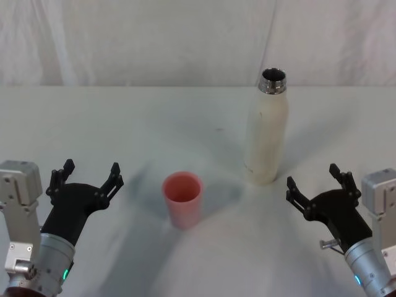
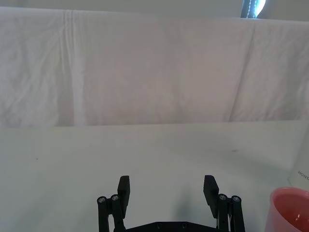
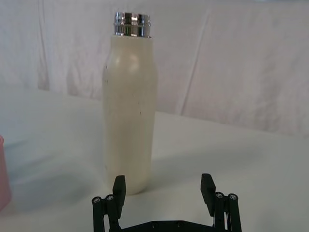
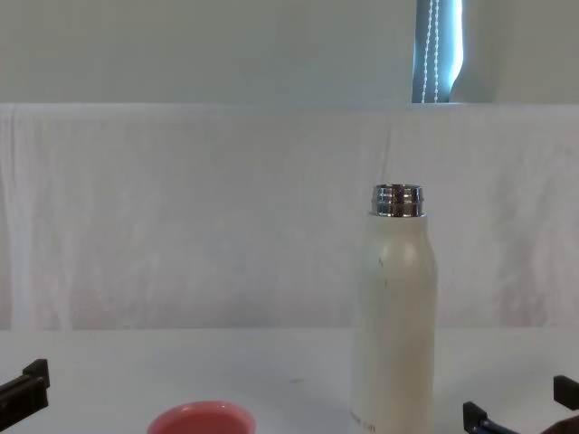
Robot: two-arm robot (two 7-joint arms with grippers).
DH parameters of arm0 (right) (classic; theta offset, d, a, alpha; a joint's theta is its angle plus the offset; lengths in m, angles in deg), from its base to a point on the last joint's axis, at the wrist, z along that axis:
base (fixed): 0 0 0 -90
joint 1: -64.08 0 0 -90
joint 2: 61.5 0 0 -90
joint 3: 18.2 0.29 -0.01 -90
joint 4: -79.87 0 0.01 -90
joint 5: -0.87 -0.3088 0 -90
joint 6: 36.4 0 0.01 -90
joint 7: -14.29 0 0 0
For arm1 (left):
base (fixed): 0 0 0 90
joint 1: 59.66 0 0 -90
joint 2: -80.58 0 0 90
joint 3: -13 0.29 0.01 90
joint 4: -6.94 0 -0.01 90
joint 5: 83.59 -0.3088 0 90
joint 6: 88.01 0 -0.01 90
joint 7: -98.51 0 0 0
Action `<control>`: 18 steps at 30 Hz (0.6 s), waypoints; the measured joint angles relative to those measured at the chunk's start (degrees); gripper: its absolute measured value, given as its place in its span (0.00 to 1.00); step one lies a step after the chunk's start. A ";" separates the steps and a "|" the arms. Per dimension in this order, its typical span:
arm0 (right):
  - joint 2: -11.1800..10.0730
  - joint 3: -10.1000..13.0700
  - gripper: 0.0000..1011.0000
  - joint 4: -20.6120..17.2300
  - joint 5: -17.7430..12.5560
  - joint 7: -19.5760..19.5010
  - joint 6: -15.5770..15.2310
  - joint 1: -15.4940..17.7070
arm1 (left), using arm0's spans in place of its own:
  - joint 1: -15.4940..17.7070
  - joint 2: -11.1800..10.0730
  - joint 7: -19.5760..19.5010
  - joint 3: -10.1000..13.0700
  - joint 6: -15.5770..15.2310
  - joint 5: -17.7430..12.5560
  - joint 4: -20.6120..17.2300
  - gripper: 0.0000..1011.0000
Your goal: Grasp the thermos with one hand and pour water into the cup lid.
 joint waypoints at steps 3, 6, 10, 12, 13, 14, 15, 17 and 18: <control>0.23 0.03 0.99 0.54 0.37 -0.10 0.26 0.10 | 0.00 0.00 0.00 0.00 0.00 0.00 0.00 0.99; 0.41 0.01 0.99 1.30 0.67 -0.10 0.31 0.00 | 0.00 0.00 0.00 0.00 0.00 0.00 0.00 0.99; 0.69 -0.02 0.99 2.57 0.96 -0.01 0.32 -0.50 | 0.00 0.01 0.00 0.00 0.00 0.00 0.00 0.99; 0.79 -0.02 0.99 2.86 1.00 0.01 0.32 -0.68 | 0.00 0.00 0.00 0.00 0.00 0.00 0.00 0.99; 0.89 -0.03 0.99 3.06 1.06 0.02 0.32 -0.85 | 0.00 0.00 0.00 0.00 0.00 0.00 0.00 0.99; 0.95 -0.03 0.99 3.15 1.09 0.02 0.32 -0.95 | 0.00 0.00 0.00 0.00 0.00 0.00 0.00 0.99; 1.01 -0.03 0.99 3.23 1.11 0.03 0.32 -1.03 | 0.00 0.00 0.00 0.00 0.00 0.00 0.00 0.99; 1.19 -0.02 0.99 3.46 1.17 0.04 0.32 -1.28 | 0.00 0.00 0.00 0.00 0.00 0.00 0.00 0.99; 1.23 -0.02 0.99 3.52 1.19 0.04 0.33 -1.33 | 0.00 0.00 0.00 0.00 0.00 0.00 0.00 0.99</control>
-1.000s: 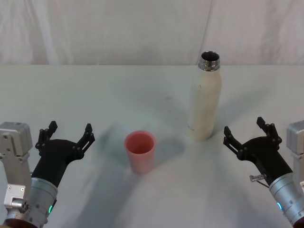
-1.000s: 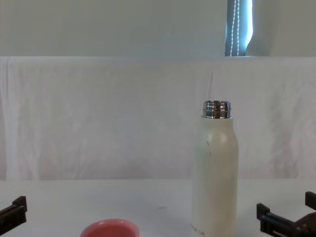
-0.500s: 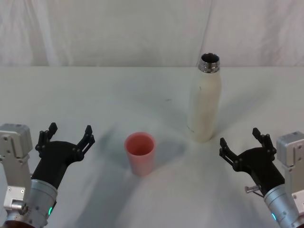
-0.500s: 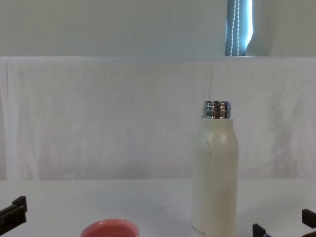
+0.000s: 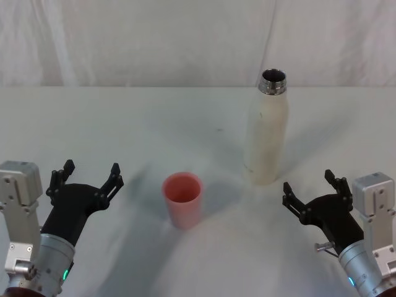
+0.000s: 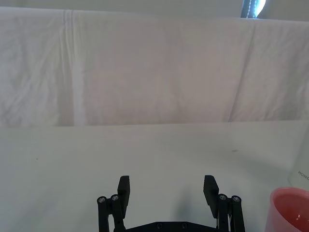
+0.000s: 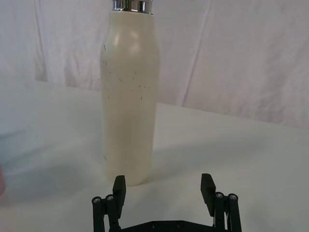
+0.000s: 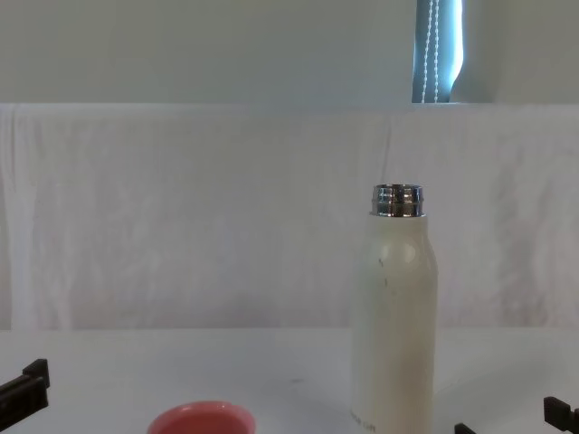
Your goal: Grasp the thermos with one hand and pour water into the cup lid.
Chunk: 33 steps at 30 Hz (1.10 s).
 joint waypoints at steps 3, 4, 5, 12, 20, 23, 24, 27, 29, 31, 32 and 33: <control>0.18 0.00 0.99 0.25 0.06 0.02 0.06 -0.23 | 0.00 0.00 0.00 0.00 0.00 0.00 0.00 0.99; 0.24 -0.01 0.99 0.30 0.09 0.02 0.07 -0.30 | 0.00 0.00 0.00 0.00 0.00 0.00 0.00 0.99; 0.29 -0.02 0.99 0.35 0.11 0.02 0.07 -0.36 | 0.00 0.00 0.00 0.00 0.00 0.00 0.00 0.99; 0.86 -0.20 0.99 1.01 0.24 0.02 0.20 -1.22 | 0.00 0.00 0.00 0.00 0.00 0.00 0.00 0.99; 1.18 -0.52 0.99 1.54 0.35 0.08 0.34 -1.79 | 0.00 0.00 0.00 0.00 0.00 0.00 0.00 0.99; 1.23 -0.60 0.99 1.58 0.45 0.09 0.34 -1.85 | 0.00 0.00 0.00 0.00 0.00 0.00 0.00 0.99; 1.24 -0.62 0.99 1.58 0.48 0.09 0.35 -1.86 | 0.00 0.00 0.00 0.00 0.00 0.00 0.00 0.99; 1.23 -0.62 0.99 1.58 0.53 0.09 0.42 -1.81 | 0.00 0.00 0.00 0.00 0.00 0.00 0.00 0.99; 1.22 -0.62 0.99 1.52 0.53 0.09 0.46 -1.75 | 0.00 0.00 0.00 0.00 0.00 0.00 0.00 0.99; 1.17 -0.57 0.99 1.34 0.52 0.09 0.46 -1.63 | 0.00 0.00 0.00 0.00 0.00 0.00 0.00 0.99; 1.16 -0.54 0.99 1.27 0.52 0.09 0.46 -1.59 | 0.00 0.00 0.00 0.00 0.00 0.00 0.00 0.99; 1.14 -0.51 0.99 1.21 0.51 0.09 0.46 -1.53 | 0.00 0.00 0.00 0.00 0.00 0.00 0.00 0.99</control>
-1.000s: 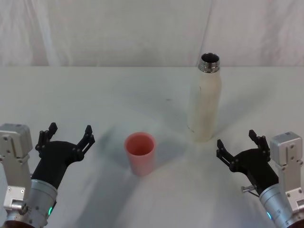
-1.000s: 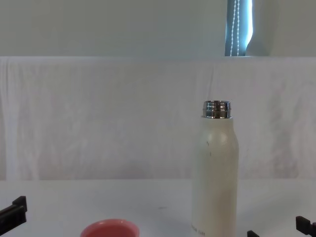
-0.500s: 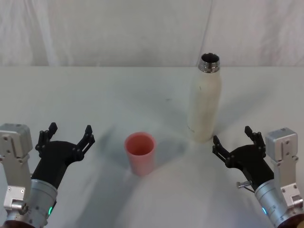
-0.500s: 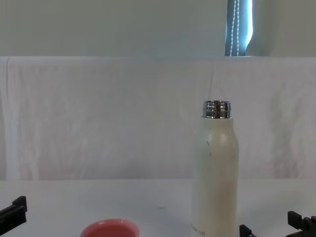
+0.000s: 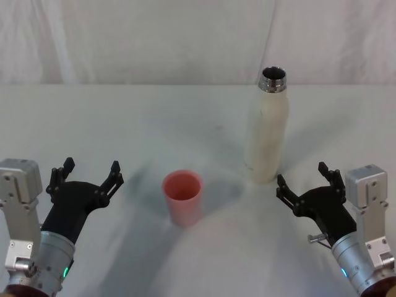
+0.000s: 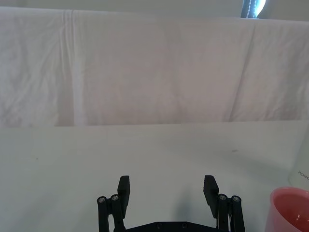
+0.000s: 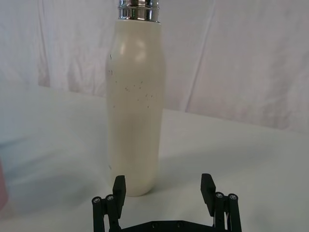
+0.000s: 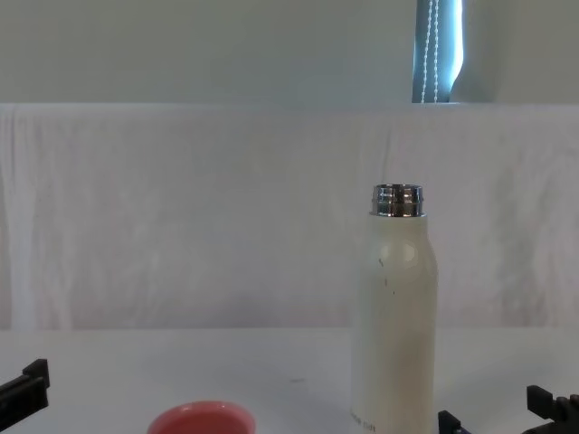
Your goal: Grasp the thermos with one hand and pour water into the cup lid.
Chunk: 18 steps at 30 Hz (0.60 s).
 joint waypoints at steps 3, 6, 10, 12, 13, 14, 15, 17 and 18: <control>-0.15 0.16 0.99 -0.30 -0.02 0.00 0.00 0.25 | 0.00 0.00 0.00 0.00 0.00 0.00 0.00 0.99; -0.32 0.32 0.99 -0.58 -0.02 0.00 0.00 0.43 | 0.00 0.00 0.00 0.00 0.00 0.00 0.00 0.99; -0.45 0.44 0.99 -0.76 -0.04 0.03 0.03 0.55 | 0.00 0.00 0.00 0.00 0.00 0.00 0.00 0.99; -0.45 0.49 0.99 -0.84 -0.07 0.04 0.08 0.58 | 0.00 0.00 0.00 0.00 0.00 0.00 0.00 0.99; -0.46 0.50 0.99 -0.86 -0.09 0.05 0.10 0.59 | 0.00 0.00 0.00 0.00 0.00 0.00 0.00 0.99; -0.46 0.51 0.99 -0.89 -0.10 0.06 0.11 0.60 | 0.00 0.00 0.00 0.00 0.00 0.00 0.00 0.99; -0.48 0.53 0.99 -0.96 -0.13 0.09 0.13 0.61 | 0.00 0.00 0.00 0.00 0.00 0.00 0.00 0.99; -0.49 0.53 0.99 -0.99 -0.15 0.11 0.14 0.62 | 0.00 0.00 0.00 0.00 0.00 0.00 0.00 0.99; -0.49 0.53 0.99 -0.99 -0.16 0.11 0.15 0.62 | 0.00 0.00 0.00 0.00 0.00 0.00 0.00 0.99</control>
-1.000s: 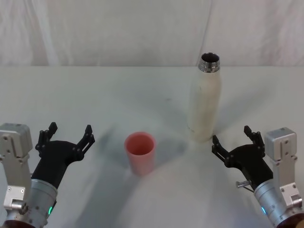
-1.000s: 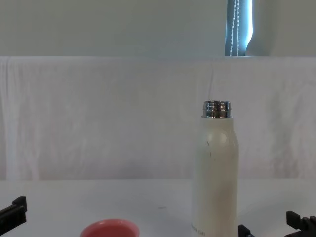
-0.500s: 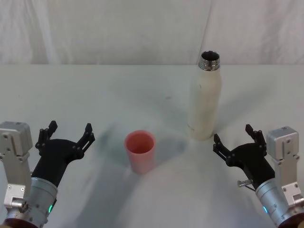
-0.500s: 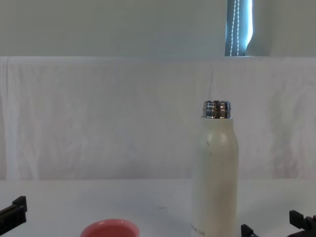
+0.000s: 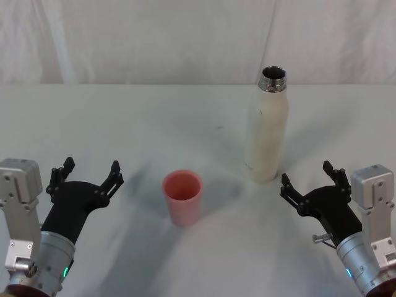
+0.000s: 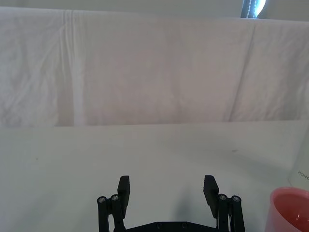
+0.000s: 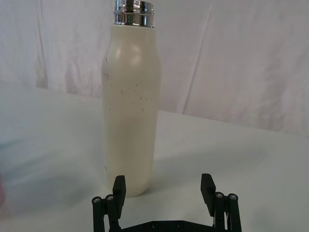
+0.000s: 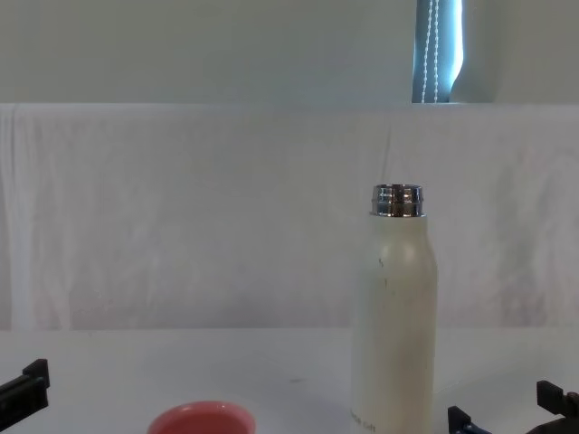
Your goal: Grasp the thermos with one hand and pour water into the cup lid.
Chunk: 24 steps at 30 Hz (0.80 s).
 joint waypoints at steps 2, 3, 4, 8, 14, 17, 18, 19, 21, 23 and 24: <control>0.01 -0.02 0.99 0.00 0.00 0.00 0.00 -0.01 | 0.00 0.00 0.00 0.00 0.00 0.00 0.00 0.99; 0.02 -0.04 0.99 0.03 0.01 0.00 0.00 -0.07 | 0.00 0.00 0.00 0.00 0.00 0.00 0.00 0.99; 0.03 -0.05 0.99 0.07 0.01 0.00 0.00 -0.09 | 0.00 0.00 0.00 0.00 0.00 0.00 0.00 0.99; 0.03 -0.04 0.99 0.07 0.01 0.00 0.00 -0.09 | 0.00 0.00 0.00 0.00 0.00 0.00 0.00 0.99; 0.02 -0.03 0.99 0.08 0.01 0.00 0.00 -0.06 | 0.00 0.00 0.00 0.00 0.00 0.00 0.00 0.99; 0.02 -0.03 0.99 0.08 0.00 0.00 -0.01 -0.05 | 0.00 0.00 0.00 0.00 0.00 0.00 0.00 0.99; 0.02 -0.03 0.99 0.08 0.00 0.00 -0.01 -0.05 | 0.00 0.00 0.00 0.00 0.00 0.00 0.00 0.99; 0.02 -0.03 0.99 0.08 0.00 0.00 -0.02 -0.05 | 0.00 0.00 0.00 0.00 0.00 0.00 0.00 0.99; 0.02 -0.03 0.99 0.08 -0.01 0.00 -0.03 -0.05 | 0.00 0.00 0.00 0.00 0.00 0.00 0.00 0.99; 0.02 -0.03 0.99 0.08 -0.02 0.00 -0.04 -0.05 | 0.00 0.00 0.00 0.00 0.00 0.00 0.00 0.99; 0.02 -0.03 0.99 0.08 -0.02 0.00 -0.04 -0.05 | 0.00 0.00 0.00 0.00 0.00 0.00 0.00 0.99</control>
